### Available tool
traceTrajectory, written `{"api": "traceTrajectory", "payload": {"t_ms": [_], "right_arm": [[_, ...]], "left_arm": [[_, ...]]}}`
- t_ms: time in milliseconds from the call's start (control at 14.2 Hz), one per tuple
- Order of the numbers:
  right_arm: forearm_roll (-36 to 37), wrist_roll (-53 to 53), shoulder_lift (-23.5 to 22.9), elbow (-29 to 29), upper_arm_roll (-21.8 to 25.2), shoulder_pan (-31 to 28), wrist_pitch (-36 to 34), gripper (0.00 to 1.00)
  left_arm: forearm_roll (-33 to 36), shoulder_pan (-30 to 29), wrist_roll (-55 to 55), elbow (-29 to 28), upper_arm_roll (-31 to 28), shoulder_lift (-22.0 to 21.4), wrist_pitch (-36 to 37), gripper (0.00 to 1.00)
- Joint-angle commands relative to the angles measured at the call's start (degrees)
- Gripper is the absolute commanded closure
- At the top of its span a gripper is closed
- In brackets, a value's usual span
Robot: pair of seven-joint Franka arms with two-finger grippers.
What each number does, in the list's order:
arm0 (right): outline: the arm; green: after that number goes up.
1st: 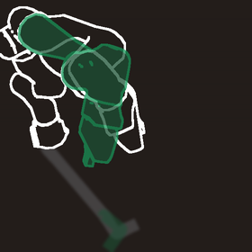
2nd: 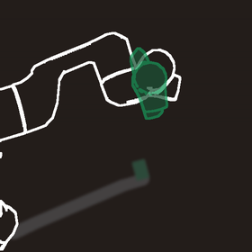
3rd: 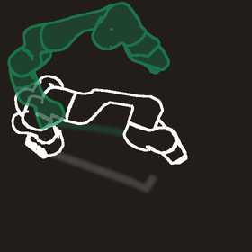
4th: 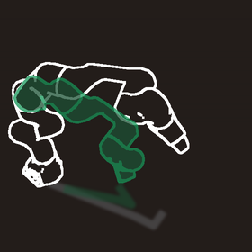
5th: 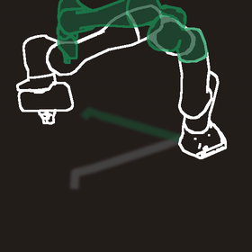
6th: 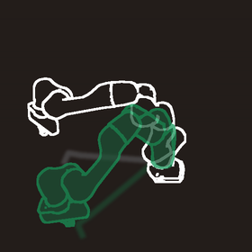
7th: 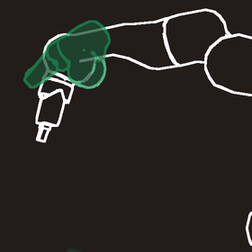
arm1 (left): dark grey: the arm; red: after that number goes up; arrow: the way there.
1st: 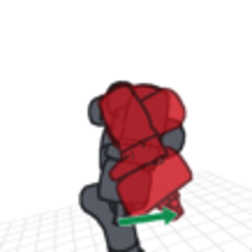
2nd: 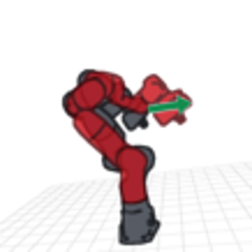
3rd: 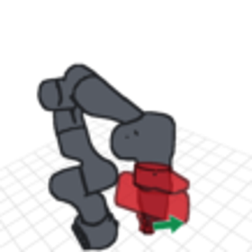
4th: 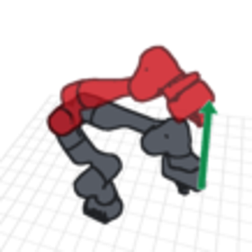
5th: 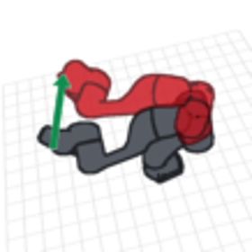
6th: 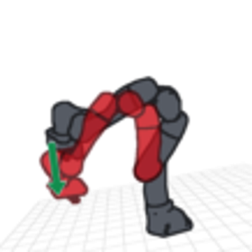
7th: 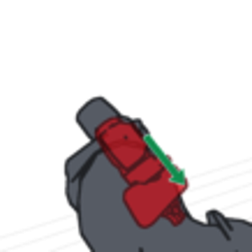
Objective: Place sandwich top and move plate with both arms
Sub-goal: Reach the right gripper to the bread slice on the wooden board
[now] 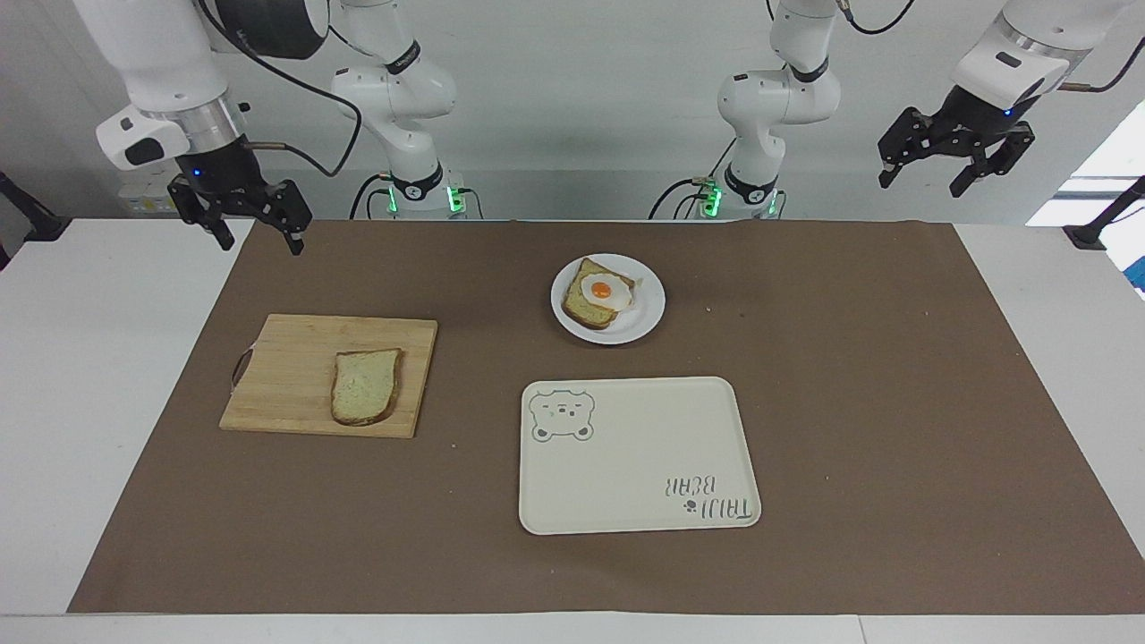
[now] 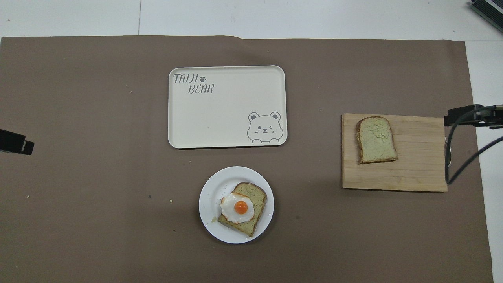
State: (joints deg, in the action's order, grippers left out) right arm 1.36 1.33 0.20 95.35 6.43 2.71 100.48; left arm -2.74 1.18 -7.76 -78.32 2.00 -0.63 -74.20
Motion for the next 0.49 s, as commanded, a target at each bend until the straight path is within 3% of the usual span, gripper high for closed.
{"api": "traceTrajectory", "payload": {"t_ms": [0,281,421], "right_arm": [[-0.39,0.43,-5.71,0.01,-0.27,-0.25,6.02,0.00],[-1.09,0.17,-12.57,1.41,-0.27,-0.86,12.97,0.00],[-2.32,-1.14,-12.68,7.01,-0.27,-0.25,17.28,0.00]], "left_arm": [[0.10,0.14,0.11,-0.95,0.38,-1.13,1.16,0.00],[0.10,0.14,0.20,-1.04,0.46,-1.39,1.51,0.00],[0.02,0.14,0.20,-1.04,0.46,-1.39,1.51,0.00]]}}
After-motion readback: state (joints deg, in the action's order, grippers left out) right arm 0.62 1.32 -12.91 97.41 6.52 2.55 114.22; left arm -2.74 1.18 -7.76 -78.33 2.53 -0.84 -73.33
